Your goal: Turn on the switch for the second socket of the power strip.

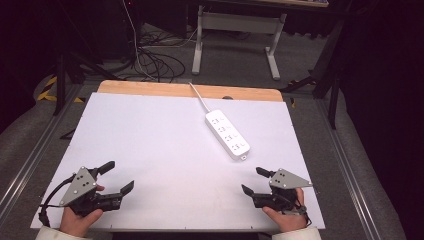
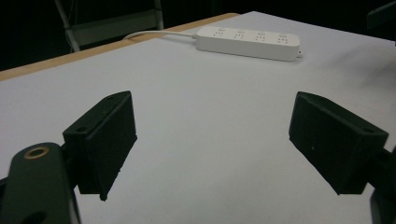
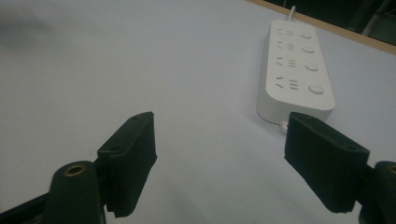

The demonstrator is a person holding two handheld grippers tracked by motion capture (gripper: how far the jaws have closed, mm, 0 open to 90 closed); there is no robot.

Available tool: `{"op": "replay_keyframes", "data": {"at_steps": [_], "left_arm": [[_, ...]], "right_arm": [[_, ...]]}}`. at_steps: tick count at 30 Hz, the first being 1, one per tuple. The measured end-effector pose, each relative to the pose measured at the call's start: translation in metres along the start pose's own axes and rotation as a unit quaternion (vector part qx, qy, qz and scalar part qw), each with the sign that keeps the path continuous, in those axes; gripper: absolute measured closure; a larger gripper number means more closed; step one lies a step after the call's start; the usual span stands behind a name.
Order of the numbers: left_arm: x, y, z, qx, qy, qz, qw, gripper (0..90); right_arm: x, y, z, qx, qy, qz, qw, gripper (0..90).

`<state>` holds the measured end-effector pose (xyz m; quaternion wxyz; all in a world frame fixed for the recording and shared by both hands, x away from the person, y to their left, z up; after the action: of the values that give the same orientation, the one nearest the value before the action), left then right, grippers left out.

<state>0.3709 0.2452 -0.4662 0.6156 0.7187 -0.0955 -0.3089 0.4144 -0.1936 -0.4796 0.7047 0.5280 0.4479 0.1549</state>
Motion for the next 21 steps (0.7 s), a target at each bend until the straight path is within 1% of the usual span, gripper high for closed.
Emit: {"op": "replay_keyframes", "data": {"at_steps": [2, 4, 5, 7, 8, 9, 12, 13, 14, 15, 16, 19, 20, 21], "left_arm": [[0.000, 0.000, 0.000, 0.000, 0.000, 0.002, 1.0000, 15.2], [-0.001, 0.001, 0.000, 0.001, 0.001, 0.003, 1.0000, 15.3], [-0.001, 0.001, -0.001, 0.002, 0.002, 0.004, 1.0000, 15.3], [-0.002, 0.001, -0.001, 0.001, 0.004, 0.004, 1.0000, 15.3], [-0.003, 0.001, -0.001, 0.003, 0.004, 0.003, 1.0000, 15.3], [-0.003, 0.001, -0.001, 0.003, 0.004, 0.003, 1.0000, 15.3], [-0.003, 0.001, -0.001, 0.000, 0.005, 0.006, 1.0000, 15.4], [-0.003, 0.002, -0.001, 0.000, 0.004, 0.005, 1.0000, 15.5], [-0.003, 0.002, -0.001, 0.001, 0.003, 0.006, 1.0000, 15.5], [-0.003, 0.002, -0.001, 0.001, 0.003, 0.006, 1.0000, 15.5], [-0.003, 0.002, -0.001, 0.000, 0.004, 0.007, 1.0000, 15.5], [-0.004, 0.002, -0.002, 0.000, 0.005, 0.006, 1.0000, 15.5], [-0.004, 0.002, -0.002, 0.001, 0.004, 0.006, 1.0000, 15.5], [-0.004, 0.002, -0.002, 0.001, 0.004, 0.007, 1.0000, 15.5]], "right_arm": [[0.000, 0.000, 0.000, -0.001, -0.002, 0.000, 1.0000, 25.3], [-0.001, 0.002, 0.000, 0.003, -0.001, 0.002, 1.0000, 27.1], [0.000, 0.005, 0.001, 0.005, -0.005, -0.003, 1.0000, 29.4], [0.000, 0.006, 0.002, 0.007, -0.006, -0.005, 0.9999, 30.5], [0.000, 0.009, 0.003, 0.012, -0.005, -0.012, 0.9998, 34.0], [0.001, 0.011, 0.003, 0.012, -0.001, -0.013, 0.9998, 36.2], [0.002, 0.014, 0.003, 0.013, 0.010, -0.021, 0.9996, 37.3], [0.003, 0.016, 0.002, 0.008, 0.016, -0.025, 0.9995, 40.5], [0.004, 0.020, 0.001, -0.002, 0.016, -0.027, 0.9995, 42.5], [0.004, 0.020, 0.001, -0.002, 0.016, -0.027, 0.9995, 42.5], [0.005, 0.027, 0.002, -0.006, 0.012, -0.027, 0.9995, 42.8], [0.005, 0.032, 0.004, -0.007, 0.010, -0.028, 0.9995, 43.0], [0.006, 0.038, 0.007, -0.004, 0.009, -0.032, 0.9994, 43.0], [0.006, 0.038, 0.007, -0.004, 0.009, -0.032, 0.9994, 43.0]]}}
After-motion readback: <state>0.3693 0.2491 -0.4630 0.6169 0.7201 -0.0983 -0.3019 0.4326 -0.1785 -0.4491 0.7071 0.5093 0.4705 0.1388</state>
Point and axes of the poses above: each handheld gripper's, and its own axes: x roughly forward along the jaws, y roughly out of its top, z roughly to its right, the point moved 5 cm from there along x, roughly forward along the jaws, and after that the axes turned 4 degrees about y, right-handed, at the moved point
